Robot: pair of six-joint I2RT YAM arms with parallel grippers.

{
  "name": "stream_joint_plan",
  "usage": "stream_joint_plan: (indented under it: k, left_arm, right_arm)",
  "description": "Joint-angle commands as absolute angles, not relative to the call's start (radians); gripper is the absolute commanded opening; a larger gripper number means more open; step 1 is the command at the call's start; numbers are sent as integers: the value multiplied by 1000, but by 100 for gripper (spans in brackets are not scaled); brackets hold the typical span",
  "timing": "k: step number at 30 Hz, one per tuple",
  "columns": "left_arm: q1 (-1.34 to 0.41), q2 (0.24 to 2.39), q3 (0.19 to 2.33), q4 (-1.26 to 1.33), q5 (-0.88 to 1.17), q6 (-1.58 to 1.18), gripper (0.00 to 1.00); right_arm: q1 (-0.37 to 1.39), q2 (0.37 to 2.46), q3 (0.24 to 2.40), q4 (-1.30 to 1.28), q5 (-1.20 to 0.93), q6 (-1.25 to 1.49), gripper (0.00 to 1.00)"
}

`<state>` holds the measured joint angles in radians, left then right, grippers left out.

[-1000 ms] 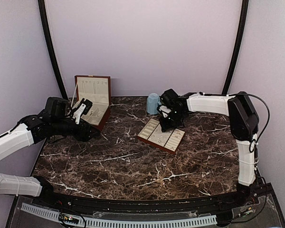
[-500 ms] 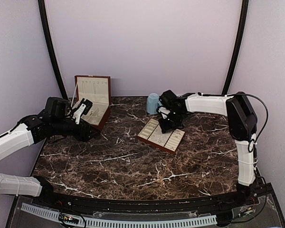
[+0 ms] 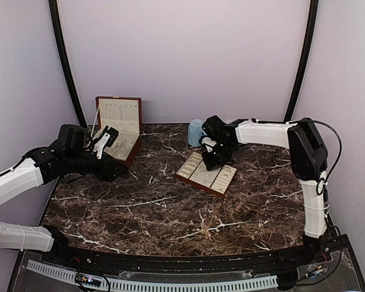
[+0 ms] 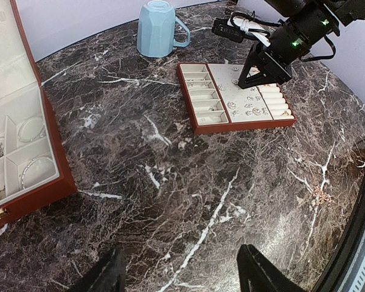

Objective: Organize the mixed jewelry
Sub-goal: Insert the earring into the earring holder.

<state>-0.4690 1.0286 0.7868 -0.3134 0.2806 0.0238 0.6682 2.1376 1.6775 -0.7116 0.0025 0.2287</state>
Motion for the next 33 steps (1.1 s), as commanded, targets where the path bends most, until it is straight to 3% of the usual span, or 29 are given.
stream_joint_plan:
  k: [1, 33]
  left_arm:
    - [-464, 1026, 785, -329, 296, 39, 66]
    - [-465, 1026, 787, -327, 298, 40, 66]
  right_arm:
    - [673, 2160, 1703, -731, 35, 220, 8]
    - [675, 2148, 1698, -752, 67, 213, 8]
